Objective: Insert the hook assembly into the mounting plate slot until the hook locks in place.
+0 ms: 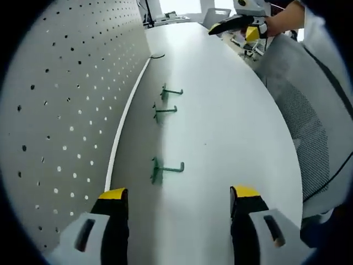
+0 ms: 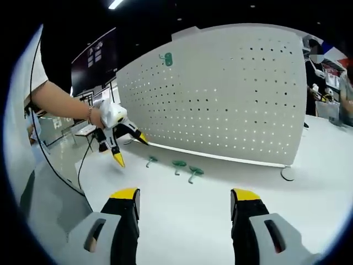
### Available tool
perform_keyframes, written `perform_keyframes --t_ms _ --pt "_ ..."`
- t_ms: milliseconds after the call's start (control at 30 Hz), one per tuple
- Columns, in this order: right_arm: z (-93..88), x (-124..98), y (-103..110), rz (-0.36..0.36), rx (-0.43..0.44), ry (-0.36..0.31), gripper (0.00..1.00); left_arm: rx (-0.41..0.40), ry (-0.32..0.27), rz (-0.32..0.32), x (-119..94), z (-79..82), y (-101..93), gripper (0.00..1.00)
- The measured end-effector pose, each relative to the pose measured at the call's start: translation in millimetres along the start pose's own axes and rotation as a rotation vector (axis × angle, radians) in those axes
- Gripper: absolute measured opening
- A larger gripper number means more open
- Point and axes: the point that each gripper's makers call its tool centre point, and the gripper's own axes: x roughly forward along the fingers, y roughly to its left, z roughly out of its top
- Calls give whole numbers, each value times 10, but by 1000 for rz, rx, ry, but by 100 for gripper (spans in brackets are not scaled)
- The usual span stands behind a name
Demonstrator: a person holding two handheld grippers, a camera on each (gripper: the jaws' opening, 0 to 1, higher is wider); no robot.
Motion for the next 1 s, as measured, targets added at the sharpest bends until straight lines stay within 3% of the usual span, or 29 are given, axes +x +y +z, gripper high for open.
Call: perform_keyframes --t_ms 500,833,1000 --pt "-11 -1 -12 -6 2 1 65 81 77 -78 219 -13 64 76" --pt "-34 6 2 2 3 10 65 85 107 -113 353 -2 60 75" --pt "-27 2 3 2 5 9 64 66 90 -132 363 36 50 72"
